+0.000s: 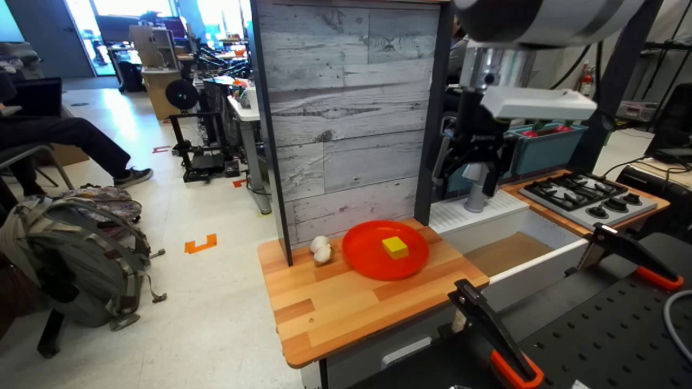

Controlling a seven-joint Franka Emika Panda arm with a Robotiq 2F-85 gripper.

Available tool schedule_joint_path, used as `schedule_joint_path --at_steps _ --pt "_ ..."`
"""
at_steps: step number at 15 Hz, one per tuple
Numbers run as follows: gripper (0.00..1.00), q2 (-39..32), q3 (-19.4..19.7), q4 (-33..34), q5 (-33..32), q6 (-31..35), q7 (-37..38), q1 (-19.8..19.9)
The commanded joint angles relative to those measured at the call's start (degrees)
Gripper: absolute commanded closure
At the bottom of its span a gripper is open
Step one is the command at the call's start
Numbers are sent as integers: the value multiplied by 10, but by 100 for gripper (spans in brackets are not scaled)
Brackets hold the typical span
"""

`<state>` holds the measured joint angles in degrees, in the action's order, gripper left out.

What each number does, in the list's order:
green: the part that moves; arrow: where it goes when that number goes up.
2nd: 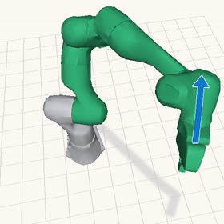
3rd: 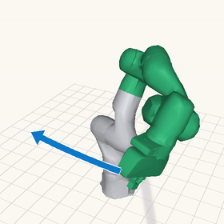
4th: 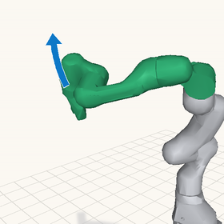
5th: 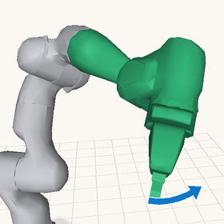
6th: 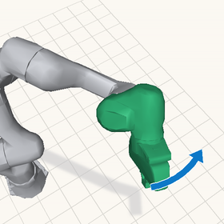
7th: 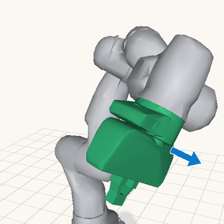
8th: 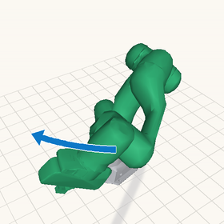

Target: Remove the yellow block from the orange plate and put it on the table

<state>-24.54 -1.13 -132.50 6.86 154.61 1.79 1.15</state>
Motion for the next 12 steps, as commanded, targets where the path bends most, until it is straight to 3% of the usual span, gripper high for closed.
schedule_joint_path --at_steps 1,5,12 --pt "0 -104 -3 81 -1 35 36 -23" --pt "0 -192 4 160 -6 34 68 -52" --pt "0 -284 20 260 -19 48 86 -86"
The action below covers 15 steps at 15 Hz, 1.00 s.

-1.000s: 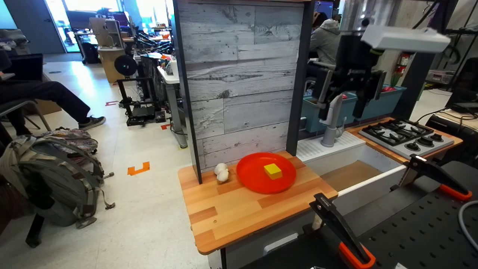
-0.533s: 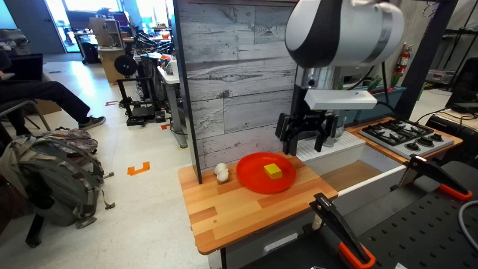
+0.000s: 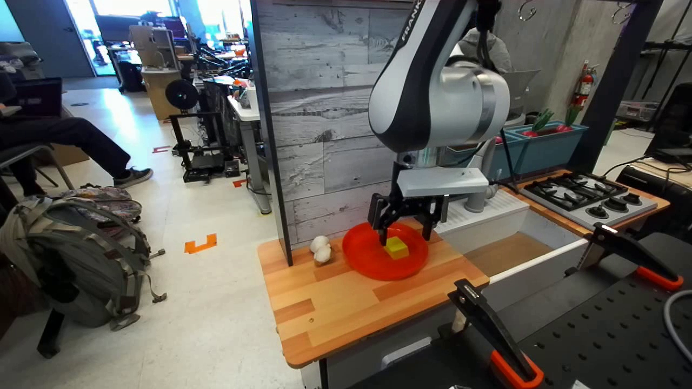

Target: Remove the yellow block from the orange plate and put it on the table

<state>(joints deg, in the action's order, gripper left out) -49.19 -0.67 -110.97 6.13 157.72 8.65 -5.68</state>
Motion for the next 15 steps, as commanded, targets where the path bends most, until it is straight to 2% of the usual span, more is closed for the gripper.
schedule_joint_path --at_steps 1,3,4,9,12,13,15 --pt "0 -48 19 56 -13 17 19 -22" --pt "0 -64 26 77 -16 10 23 -30" --pt "21 -71 29 87 -19 3 23 -33" --pt "58 -89 39 109 -34 -2 20 -41" --pt "80 -73 36 95 -40 -29 12 -38" --pt "83 -66 35 88 -42 -32 11 -39" --pt "83 -47 34 67 -48 -23 10 -42"
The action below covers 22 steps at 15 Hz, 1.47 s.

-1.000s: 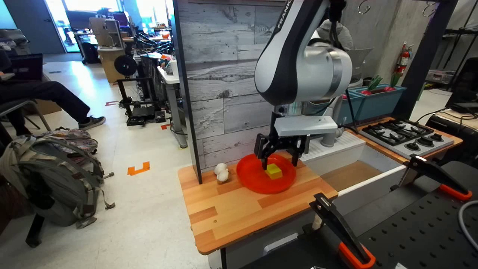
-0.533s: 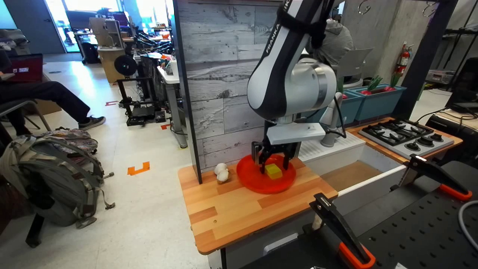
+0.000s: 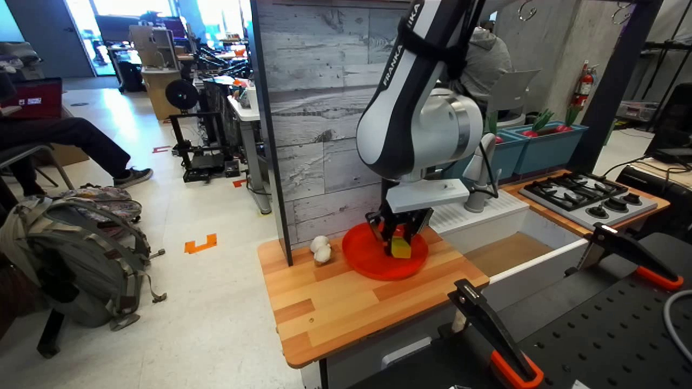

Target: Remove the yellow block from the orange plate and put it on the table

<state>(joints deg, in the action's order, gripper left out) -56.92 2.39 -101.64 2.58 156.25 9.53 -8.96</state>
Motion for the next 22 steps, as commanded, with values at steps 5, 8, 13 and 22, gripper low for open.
schedule_joint_path --at_steps 5,8,13,22 --pt "83 85 1 -79 -21 14 5 -27" --pt "83 105 -1 -95 -28 18 12 -48" --pt "83 90 -7 -79 -33 7 19 -88" --pt "83 15 -16 -12 -31 -32 18 -113"
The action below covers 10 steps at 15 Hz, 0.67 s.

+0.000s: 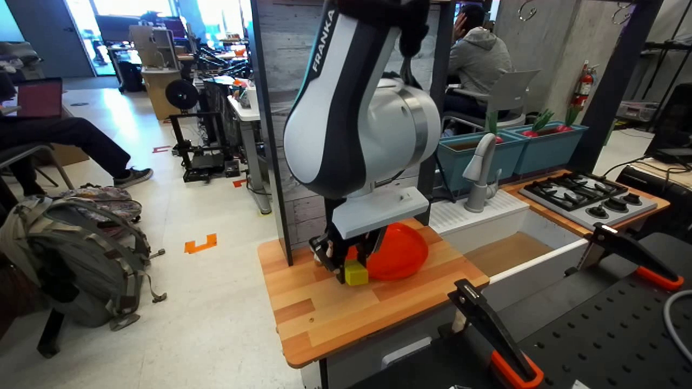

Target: Remove the yellow block from the orange plate and put it on the table

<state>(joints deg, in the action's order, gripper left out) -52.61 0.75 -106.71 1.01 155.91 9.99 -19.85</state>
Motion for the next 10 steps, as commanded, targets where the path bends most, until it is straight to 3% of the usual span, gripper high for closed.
schedule_joint_path --at_steps 1,3,4,5,10 --pt "83 -37 0 47 -16 -37 13 -5" --pt "83 -49 0 61 -18 -53 14 -6" --pt "33 -54 2 68 -20 -60 17 -9" --pt "32 -54 2 73 -22 -69 18 -9" --pt "0 -53 -1 75 -27 -74 16 -7"
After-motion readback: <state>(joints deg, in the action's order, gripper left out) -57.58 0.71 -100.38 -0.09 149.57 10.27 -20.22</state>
